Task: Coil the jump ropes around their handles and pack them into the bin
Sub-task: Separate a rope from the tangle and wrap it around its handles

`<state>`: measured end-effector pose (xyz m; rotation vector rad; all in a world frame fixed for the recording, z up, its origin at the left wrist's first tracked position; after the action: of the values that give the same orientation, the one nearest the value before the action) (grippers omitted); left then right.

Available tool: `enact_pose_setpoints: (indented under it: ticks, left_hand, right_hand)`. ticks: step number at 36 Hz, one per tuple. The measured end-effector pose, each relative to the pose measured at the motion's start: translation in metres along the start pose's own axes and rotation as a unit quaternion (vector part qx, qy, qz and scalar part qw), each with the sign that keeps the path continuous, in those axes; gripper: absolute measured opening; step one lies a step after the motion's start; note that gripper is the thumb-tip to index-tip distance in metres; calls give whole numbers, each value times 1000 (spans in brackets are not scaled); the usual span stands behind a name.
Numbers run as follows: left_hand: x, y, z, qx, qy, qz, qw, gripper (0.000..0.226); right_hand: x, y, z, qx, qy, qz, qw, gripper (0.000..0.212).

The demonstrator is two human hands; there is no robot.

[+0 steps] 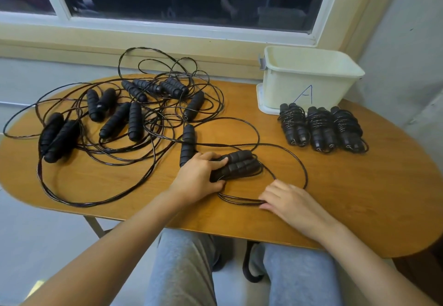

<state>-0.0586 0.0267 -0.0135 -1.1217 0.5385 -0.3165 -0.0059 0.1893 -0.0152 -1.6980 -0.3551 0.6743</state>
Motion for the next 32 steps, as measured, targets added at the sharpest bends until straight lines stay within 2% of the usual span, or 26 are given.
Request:
enact_pose_setpoints:
  ticks: [2,7,16,19,26,32]
  left_hand:
    - [2,-1,-1,10,3,25,1000,65]
    - [7,-1,-7,54,-17,74,996,77]
    - [4,10,-7,-26,-5,18,999,67]
    - [5,12,-6,-56,5,10,998,74]
    - [8,13,6,-40,55,-45,997,72]
    - [11,15,9,-12,55,-78,995,71]
  right_hand:
    - [-2,-1,18,-19,22,-15,999,16]
    - [-7,2,60,-83,97,-39,991,38]
    - [-14,7,85,-98,124,-29,987,35]
    - [-20,6,87,-107,140,-43,984,27]
    - [-30,13,93,-108,161,-78,978,24]
    - [-28,15,94,-147,190,-88,967,18]
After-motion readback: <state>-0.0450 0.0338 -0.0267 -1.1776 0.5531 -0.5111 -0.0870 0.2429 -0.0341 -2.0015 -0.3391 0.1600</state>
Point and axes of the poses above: each hand's wrist, its own x-axis away from the middle knuckle, its own y-axis out of the palm, z = x × y, the point moved 10 cm from there along -x, towards the middle knuckle, and after that the axes turned 14 degrees about y, right-handed, at the moved point
